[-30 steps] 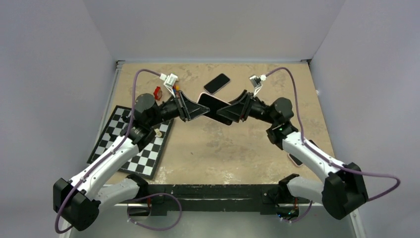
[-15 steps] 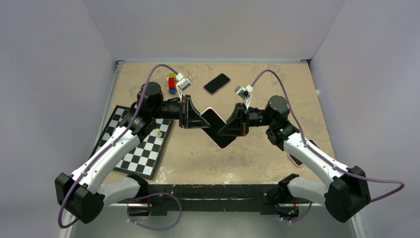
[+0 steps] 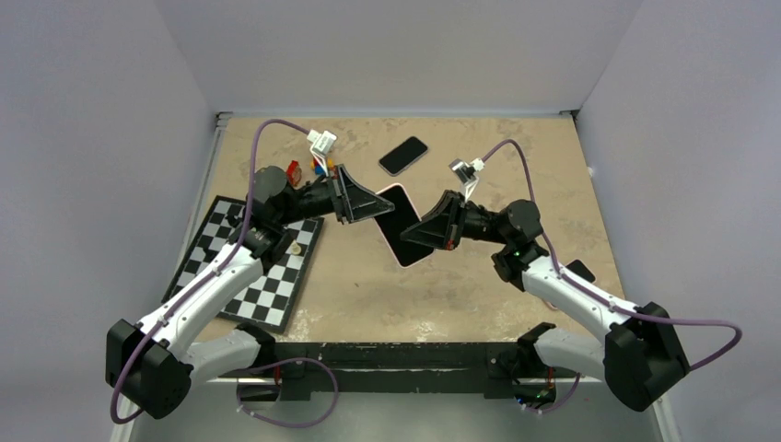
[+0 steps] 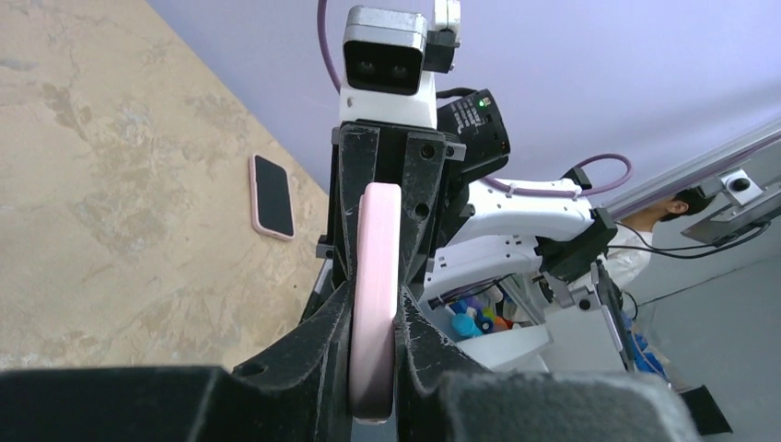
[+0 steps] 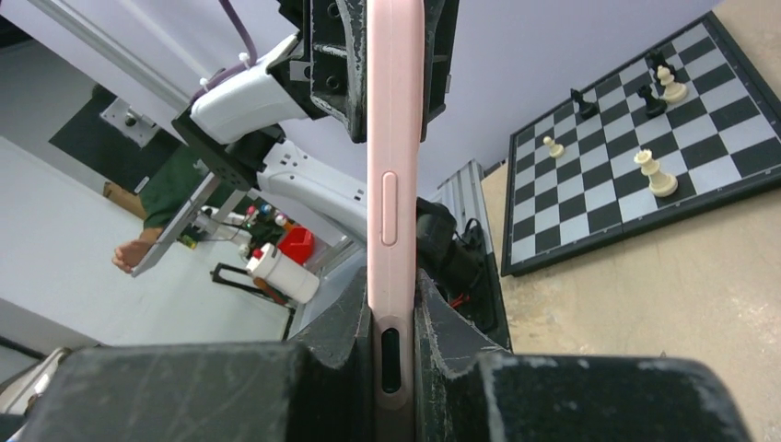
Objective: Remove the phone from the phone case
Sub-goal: Pick up the phone at the center of the board.
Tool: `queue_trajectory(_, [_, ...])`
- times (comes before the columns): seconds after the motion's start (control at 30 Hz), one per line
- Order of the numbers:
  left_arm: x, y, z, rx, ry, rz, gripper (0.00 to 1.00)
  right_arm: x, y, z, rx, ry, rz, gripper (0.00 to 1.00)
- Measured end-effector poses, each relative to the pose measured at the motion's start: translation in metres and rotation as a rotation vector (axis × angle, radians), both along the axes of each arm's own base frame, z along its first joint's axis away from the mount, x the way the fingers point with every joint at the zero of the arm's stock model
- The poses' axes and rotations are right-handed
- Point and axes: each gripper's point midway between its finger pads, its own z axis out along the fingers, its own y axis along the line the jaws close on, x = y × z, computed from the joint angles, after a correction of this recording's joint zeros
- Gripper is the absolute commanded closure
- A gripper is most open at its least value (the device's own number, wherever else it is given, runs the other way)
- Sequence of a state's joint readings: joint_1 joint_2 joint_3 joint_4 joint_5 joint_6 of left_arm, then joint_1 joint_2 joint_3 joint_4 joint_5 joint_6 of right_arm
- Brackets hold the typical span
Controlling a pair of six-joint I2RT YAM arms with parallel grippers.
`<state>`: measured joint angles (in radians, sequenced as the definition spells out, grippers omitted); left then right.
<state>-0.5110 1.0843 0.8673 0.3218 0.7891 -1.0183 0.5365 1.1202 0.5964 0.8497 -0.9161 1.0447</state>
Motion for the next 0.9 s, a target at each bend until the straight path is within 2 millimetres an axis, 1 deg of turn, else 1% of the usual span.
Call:
queue_trajectory(0.1, [0.003,-0.001,0.008,-0.029,-0.006,0.011,0.83,0.002,0.001,0.007,0.024,-0.009,-0.011,1.00])
queue_trajectory(0.2, [0.008,-0.002,0.014,-0.045,-0.014,0.014,0.80,0.006,0.002,0.013,0.033,-0.014,-0.027,1.00])
queue_trajectory(0.3, [0.014,-0.005,0.020,-0.053,-0.025,0.010,0.74,0.011,0.002,0.018,0.036,-0.017,-0.049,1.00])
queue_trajectory(0.33, [0.016,-0.006,0.022,-0.056,-0.022,0.009,0.74,0.013,0.002,0.020,0.036,-0.020,-0.059,1.00])
queue_trajectory(0.37, [0.018,-0.006,0.023,-0.060,-0.016,0.007,0.78,0.015,0.003,0.021,0.035,-0.024,-0.066,1.00])
queue_trajectory(0.43, [0.018,-0.007,0.024,-0.062,-0.011,-0.001,0.91,0.016,0.003,0.022,0.034,-0.030,-0.072,1.00])
queue_trajectory(0.47, [0.018,-0.007,0.024,-0.059,-0.019,-0.002,1.00,0.016,0.004,0.021,0.033,-0.024,-0.073,1.00])
queue_trajectory(0.5, [0.018,-0.007,0.024,-0.056,-0.030,-0.002,1.00,0.017,0.004,0.022,0.032,-0.016,-0.075,0.92])
queue_trajectory(0.53, [0.018,-0.007,0.024,-0.053,-0.043,-0.004,1.00,0.018,0.004,0.022,0.028,-0.013,-0.079,0.77])
queue_trajectory(0.6, [0.019,-0.007,0.027,-0.045,-0.063,0.001,1.00,0.019,0.005,0.024,0.015,-0.018,-0.081,0.41])
queue_trajectory(0.63, [0.021,-0.006,0.028,-0.038,-0.061,0.003,1.00,0.021,0.006,0.025,0.007,-0.029,-0.088,0.29])
queue_trajectory(0.67, [0.020,-0.007,0.029,-0.031,-0.059,-0.003,1.00,0.025,0.006,0.026,-0.004,-0.036,-0.102,0.23])
queue_trajectory(0.7, [0.019,-0.007,0.030,-0.020,-0.062,-0.014,1.00,0.028,0.007,0.026,-0.016,-0.042,-0.114,0.20])
queue_trajectory(0.8, [0.017,-0.005,0.030,0.005,-0.066,-0.039,1.00,0.036,0.005,0.017,-0.067,-0.057,-0.156,0.16])
queue_trajectory(0.9, [0.026,0.005,0.025,0.024,-0.057,-0.035,1.00,0.044,-0.003,0.001,-0.134,-0.051,-0.193,0.15])
